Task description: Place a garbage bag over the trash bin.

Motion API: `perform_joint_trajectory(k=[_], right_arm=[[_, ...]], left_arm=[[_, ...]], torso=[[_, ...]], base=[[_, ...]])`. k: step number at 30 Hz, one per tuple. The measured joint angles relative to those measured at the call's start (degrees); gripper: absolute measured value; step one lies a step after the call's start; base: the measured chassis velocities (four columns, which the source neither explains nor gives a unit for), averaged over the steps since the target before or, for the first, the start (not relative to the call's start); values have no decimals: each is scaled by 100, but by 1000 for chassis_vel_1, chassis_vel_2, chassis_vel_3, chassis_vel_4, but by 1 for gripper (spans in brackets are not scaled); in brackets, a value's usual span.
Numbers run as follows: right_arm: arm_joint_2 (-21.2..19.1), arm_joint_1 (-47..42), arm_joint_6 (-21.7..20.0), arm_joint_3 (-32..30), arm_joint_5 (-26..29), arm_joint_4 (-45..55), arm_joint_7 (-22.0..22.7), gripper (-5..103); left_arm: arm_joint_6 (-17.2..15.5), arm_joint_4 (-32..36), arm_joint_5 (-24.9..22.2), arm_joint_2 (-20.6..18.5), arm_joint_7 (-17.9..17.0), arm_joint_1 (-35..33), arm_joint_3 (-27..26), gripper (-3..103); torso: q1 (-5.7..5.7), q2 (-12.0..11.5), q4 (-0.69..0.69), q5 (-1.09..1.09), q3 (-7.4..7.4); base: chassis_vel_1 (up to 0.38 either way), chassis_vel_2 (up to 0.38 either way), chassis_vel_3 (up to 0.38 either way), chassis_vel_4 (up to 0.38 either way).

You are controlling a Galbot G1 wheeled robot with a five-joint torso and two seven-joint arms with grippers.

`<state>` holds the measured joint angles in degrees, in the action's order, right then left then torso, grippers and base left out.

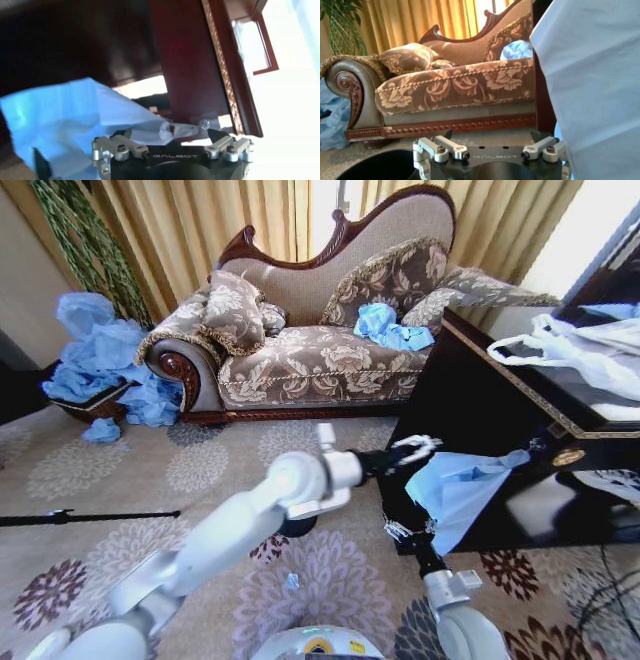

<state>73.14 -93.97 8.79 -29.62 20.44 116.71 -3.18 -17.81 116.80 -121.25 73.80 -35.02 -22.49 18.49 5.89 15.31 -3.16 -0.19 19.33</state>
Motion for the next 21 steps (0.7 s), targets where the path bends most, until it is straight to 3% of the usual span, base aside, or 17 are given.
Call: perform_joint_trajectory(k=[6,13,15,18,20,21], right_arm=[[51,-21,0,-19,-30,-49,-19,100],[137,-80,5,-106,-22,-76,-58,100],[138,-93,13,-121,-15,-75,-59,100],[138,-135,36,-169,-7,-59,-67,100],[140,-145,48,-179,-7,-57,-70,100],[145,-155,59,-183,-7,-57,-74,100]], left_arm=[[-32,-286,-65,344,85,34,120,100],[-154,-626,185,699,371,-79,175,103],[-161,-669,211,748,383,-99,176,99],[-150,-857,459,945,430,-155,239,84],[-134,-918,544,1004,441,-173,256,84],[-117,-983,623,1072,449,-191,268,78]], torso=[[-1,0,-1,0,0],[-1,0,-1,-1,0],[-1,0,-1,-1,0],[-1,0,-1,0,0],[-1,0,-1,0,0],[-1,0,-2,0,0]], base=[[0,0,0,0],[0,0,0,0],[0,0,0,0],[0,0,0,0],[0,0,0,0],[0,0,0,0]])
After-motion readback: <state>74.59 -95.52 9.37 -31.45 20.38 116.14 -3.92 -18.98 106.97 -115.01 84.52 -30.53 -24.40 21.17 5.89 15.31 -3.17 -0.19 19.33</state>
